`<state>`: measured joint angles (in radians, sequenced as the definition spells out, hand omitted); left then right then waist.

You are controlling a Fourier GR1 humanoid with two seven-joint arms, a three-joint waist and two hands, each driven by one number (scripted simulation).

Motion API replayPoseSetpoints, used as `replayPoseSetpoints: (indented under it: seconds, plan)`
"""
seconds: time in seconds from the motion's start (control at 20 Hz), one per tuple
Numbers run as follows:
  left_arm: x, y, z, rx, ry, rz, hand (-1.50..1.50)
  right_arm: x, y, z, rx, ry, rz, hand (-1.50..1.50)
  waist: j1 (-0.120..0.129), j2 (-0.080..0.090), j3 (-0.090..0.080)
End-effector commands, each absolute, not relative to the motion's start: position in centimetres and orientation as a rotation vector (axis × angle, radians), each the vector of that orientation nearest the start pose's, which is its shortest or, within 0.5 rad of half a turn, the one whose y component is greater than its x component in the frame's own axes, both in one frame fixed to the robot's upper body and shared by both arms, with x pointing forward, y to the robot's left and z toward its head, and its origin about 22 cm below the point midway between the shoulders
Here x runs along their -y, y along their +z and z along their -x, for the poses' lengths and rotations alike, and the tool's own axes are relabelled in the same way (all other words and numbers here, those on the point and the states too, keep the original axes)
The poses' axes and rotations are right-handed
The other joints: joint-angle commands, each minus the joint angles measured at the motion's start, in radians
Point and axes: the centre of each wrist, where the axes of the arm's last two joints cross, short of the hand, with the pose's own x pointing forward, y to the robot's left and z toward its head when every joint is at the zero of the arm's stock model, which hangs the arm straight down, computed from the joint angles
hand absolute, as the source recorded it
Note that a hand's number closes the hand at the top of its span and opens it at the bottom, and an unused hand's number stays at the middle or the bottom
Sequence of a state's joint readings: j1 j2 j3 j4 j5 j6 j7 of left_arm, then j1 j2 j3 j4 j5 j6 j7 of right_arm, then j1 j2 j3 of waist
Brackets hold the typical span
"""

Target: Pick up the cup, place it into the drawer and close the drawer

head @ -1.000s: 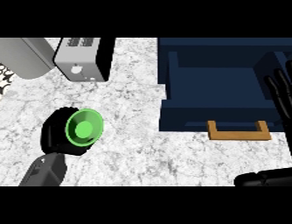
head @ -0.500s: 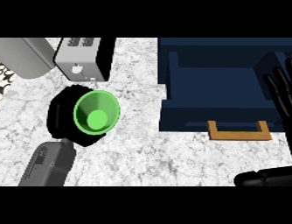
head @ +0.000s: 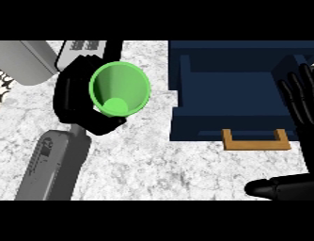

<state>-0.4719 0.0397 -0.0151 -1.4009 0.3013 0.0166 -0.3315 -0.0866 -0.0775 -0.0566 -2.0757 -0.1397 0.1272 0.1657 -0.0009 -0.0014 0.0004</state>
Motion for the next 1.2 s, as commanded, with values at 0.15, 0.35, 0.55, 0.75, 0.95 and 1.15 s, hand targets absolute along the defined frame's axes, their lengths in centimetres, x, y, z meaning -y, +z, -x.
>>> replayPoseSetpoints:
  seconds: [0.15, 0.35, 0.55, 0.75, 0.95, 1.15]
  plan:
    - [-13.1, 14.7, -36.2, 2.116, 0.029, 0.349, 1.5, 25.0, 13.9, -21.6, 1.986, 0.131, -0.132, -1.5, -0.008, 0.001, 0.0]
    - [-13.7, 16.9, -38.7, 2.12, 0.013, 0.303, 1.5, 24.0, 13.7, -20.6, 1.979, 0.128, -0.131, -1.5, -0.01, 0.001, 0.0]
    - [-9.9, 17.6, -38.1, 2.109, -0.042, 0.333, 1.5, 24.8, 15.0, -20.9, 1.977, 0.142, -0.127, -1.5, -0.009, 0.001, 0.0]
    - [-8.3, 17.5, -39.5, 2.068, -0.063, 0.285, 1.5, 26.6, 14.2, -23.3, 1.997, 0.13, -0.136, -1.5, -0.008, 0.003, 0.0]
    - [-7.0, 17.0, -41.3, 2.037, -0.099, 0.26, 1.5, 26.0, 13.1, -22.0, 1.979, 0.156, -0.127, -1.5, -0.021, 0.006, 0.0]
    - [-4.4, 17.5, -41.4, 2.014, -0.088, 0.237, 1.5, 25.1, 13.8, -22.5, 1.99, 0.134, -0.143, -1.5, -0.029, 0.006, 0.0]
